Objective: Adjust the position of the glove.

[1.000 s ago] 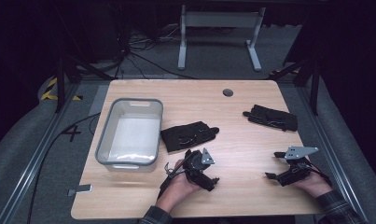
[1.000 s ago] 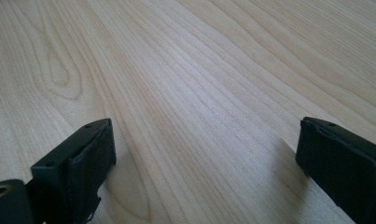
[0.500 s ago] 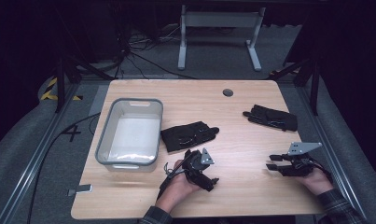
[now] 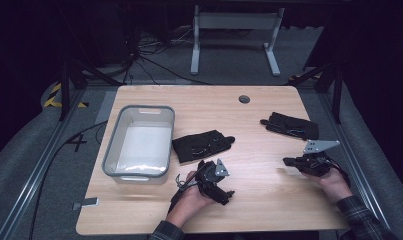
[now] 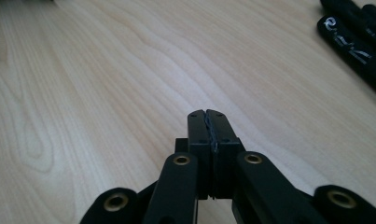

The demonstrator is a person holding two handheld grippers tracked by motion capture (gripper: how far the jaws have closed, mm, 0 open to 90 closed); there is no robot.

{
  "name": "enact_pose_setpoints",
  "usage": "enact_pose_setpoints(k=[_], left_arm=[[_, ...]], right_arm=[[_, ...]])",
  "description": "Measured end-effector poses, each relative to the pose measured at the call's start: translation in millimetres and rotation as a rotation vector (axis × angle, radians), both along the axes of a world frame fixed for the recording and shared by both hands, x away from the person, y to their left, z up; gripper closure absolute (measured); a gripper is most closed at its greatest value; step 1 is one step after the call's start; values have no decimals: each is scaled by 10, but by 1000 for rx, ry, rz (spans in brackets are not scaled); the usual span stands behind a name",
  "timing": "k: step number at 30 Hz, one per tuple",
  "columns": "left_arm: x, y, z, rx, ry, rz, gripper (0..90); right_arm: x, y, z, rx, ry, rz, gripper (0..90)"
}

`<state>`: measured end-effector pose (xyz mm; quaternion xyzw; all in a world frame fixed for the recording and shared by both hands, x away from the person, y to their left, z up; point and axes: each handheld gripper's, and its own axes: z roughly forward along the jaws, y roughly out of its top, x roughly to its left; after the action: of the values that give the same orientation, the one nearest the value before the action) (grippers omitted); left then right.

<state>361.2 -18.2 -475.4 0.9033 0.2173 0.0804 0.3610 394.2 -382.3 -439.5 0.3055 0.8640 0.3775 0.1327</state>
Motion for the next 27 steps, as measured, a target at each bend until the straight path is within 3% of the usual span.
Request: enact_pose_setpoints(k=[13, 27], left_arm=[[0, 1, 0, 0, 1, 0, 2], [-1, 2, 1, 1, 1, -1, 2]], right_arm=[[385, -50, 105, 6, -27, -45, 900], [781, -210, 148, -12, -78, -138, 900]])
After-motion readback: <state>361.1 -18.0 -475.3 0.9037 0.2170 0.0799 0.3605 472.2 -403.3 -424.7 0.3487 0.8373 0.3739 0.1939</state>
